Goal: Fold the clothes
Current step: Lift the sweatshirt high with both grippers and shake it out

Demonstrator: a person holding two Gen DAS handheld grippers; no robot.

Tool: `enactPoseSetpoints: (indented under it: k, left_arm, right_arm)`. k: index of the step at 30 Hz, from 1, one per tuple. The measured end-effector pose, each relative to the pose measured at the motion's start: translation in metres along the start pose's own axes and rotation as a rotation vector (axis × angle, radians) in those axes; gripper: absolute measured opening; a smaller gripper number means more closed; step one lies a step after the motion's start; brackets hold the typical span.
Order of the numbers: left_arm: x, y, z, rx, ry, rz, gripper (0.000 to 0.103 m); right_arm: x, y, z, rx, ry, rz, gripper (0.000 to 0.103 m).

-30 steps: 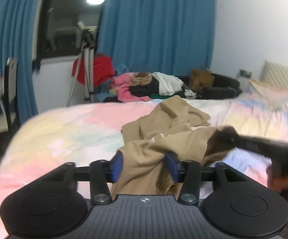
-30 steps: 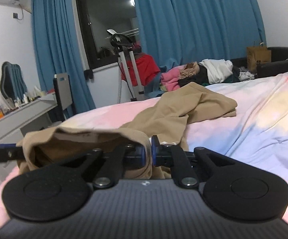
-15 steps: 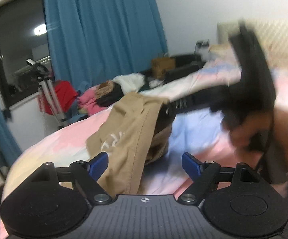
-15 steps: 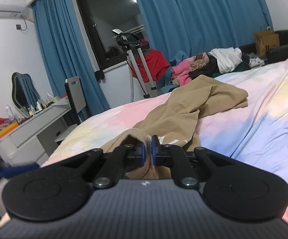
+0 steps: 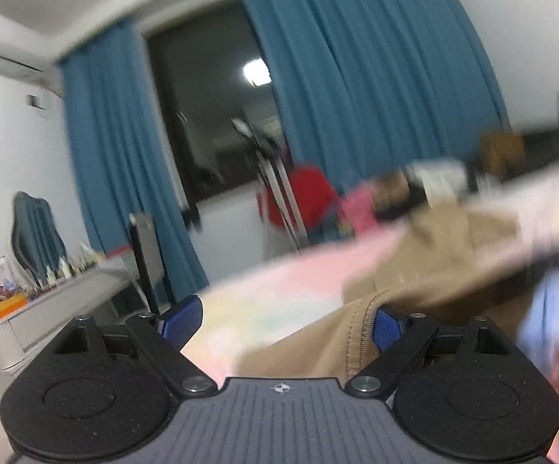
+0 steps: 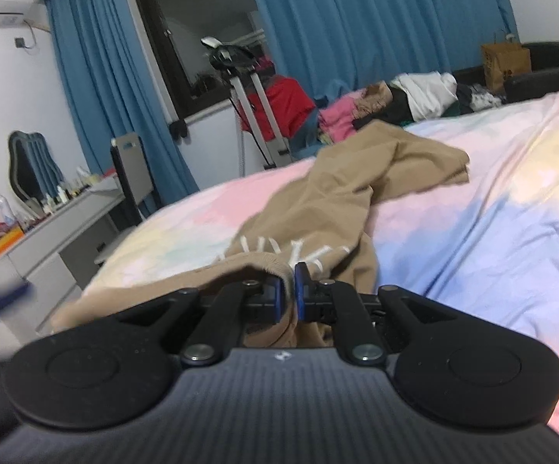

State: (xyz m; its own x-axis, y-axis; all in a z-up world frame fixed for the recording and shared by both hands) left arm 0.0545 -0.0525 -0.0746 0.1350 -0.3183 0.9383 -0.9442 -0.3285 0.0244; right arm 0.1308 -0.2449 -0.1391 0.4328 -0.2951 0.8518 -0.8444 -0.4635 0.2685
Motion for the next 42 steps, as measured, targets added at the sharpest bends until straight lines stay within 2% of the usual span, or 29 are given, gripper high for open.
enactPoseSetpoints:
  k: [4, 5, 6, 8, 9, 10, 12, 14, 16, 18, 20, 23, 26, 27, 28, 30, 33, 35, 38, 42]
  left_arm:
    - [0.021, 0.016, -0.011, 0.033, 0.061, 0.084, 0.094]
    - [0.022, 0.019, -0.013, 0.034, 0.068, 0.08, 0.094]
    - [0.023, 0.023, -0.014, 0.036, 0.075, 0.077, 0.094]
    - [0.025, 0.028, -0.02, 0.044, 0.085, 0.07, 0.094]
    - [0.023, 0.028, -0.022, 0.046, 0.083, 0.058, 0.094]
    - [0.022, 0.027, -0.024, 0.048, 0.081, 0.047, 0.094]
    - [0.019, 0.026, -0.026, 0.05, 0.074, 0.023, 0.094]
    - [0.01, 0.016, -0.022, 0.04, 0.036, -0.004, 0.094]
    - [-0.002, 0.011, -0.012, 0.029, -0.025, -0.034, 0.094]
    - [-0.015, 0.005, 0.001, 0.017, -0.105, -0.066, 0.094]
    - [-0.032, 0.001, 0.017, -0.01, -0.196, -0.104, 0.094]
    - [-0.058, -0.003, 0.031, -0.047, -0.3, -0.202, 0.094]
    - [-0.063, -0.003, 0.023, -0.01, -0.301, -0.209, 0.094]
    - [-0.061, -0.005, 0.017, 0.013, -0.288, -0.205, 0.094]
    - [-0.055, -0.007, 0.007, 0.037, -0.232, -0.208, 0.094]
    - [-0.04, -0.011, -0.019, 0.083, -0.076, -0.206, 0.096]
    - [-0.01, -0.013, -0.061, 0.158, 0.164, -0.168, 0.099]
    - [0.017, -0.009, -0.083, 0.211, 0.26, -0.09, 0.099]
    - [0.058, -0.001, -0.113, 0.28, 0.364, 0.026, 0.099]
    - [0.127, -0.003, -0.148, 0.305, 0.512, 0.095, 0.099]
  right_arm:
    - [-0.014, -0.011, -0.002, 0.012, -0.003, -0.069, 0.02]
    - [-0.019, -0.014, -0.004, -0.013, 0.021, -0.097, 0.028]
    - [-0.023, -0.018, -0.005, -0.037, 0.045, -0.125, 0.042]
    - [-0.033, -0.024, -0.002, -0.086, 0.077, -0.177, 0.051]
    - [-0.039, -0.027, 0.0, -0.11, 0.092, -0.203, 0.051]
    - [-0.038, -0.024, 0.003, -0.143, 0.091, -0.184, 0.051]
    - [-0.028, -0.01, 0.012, -0.22, 0.07, -0.089, 0.051]
    - [-0.013, 0.008, 0.014, -0.277, 0.076, 0.036, 0.051]
    - [0.002, 0.027, 0.014, -0.326, 0.094, 0.155, 0.052]
    - [0.011, 0.04, 0.016, -0.373, 0.114, 0.227, 0.052]
    - [0.016, 0.046, 0.022, -0.403, 0.105, 0.253, 0.052]
    - [0.018, 0.049, 0.033, -0.438, 0.087, 0.258, 0.052]
    - [0.015, 0.04, 0.041, -0.448, 0.089, 0.218, 0.052]
    - [0.015, 0.037, 0.044, -0.45, 0.091, 0.203, 0.052]
    - [0.014, 0.033, 0.047, -0.452, 0.092, 0.188, 0.051]
    - [0.012, 0.027, 0.052, -0.456, 0.095, 0.157, 0.051]
    - [0.025, 0.028, 0.043, -0.411, 0.13, 0.199, 0.052]
    - [0.039, 0.03, 0.029, -0.379, 0.183, 0.238, 0.052]
    - [0.077, 0.041, -0.007, -0.341, 0.284, 0.314, 0.051]
    - [0.154, 0.06, -0.055, -0.289, 0.381, 0.423, 0.051]
Point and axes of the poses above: each gripper's, at about its wrist camera, not at the fingertips, and y roughly against the way its jaws point, z to its right, x to its top, the point moved 7 cm from there along -y, roughly the way its jaws point, and after that the axes turned 15 degrees about x, right-handed, at the moved point
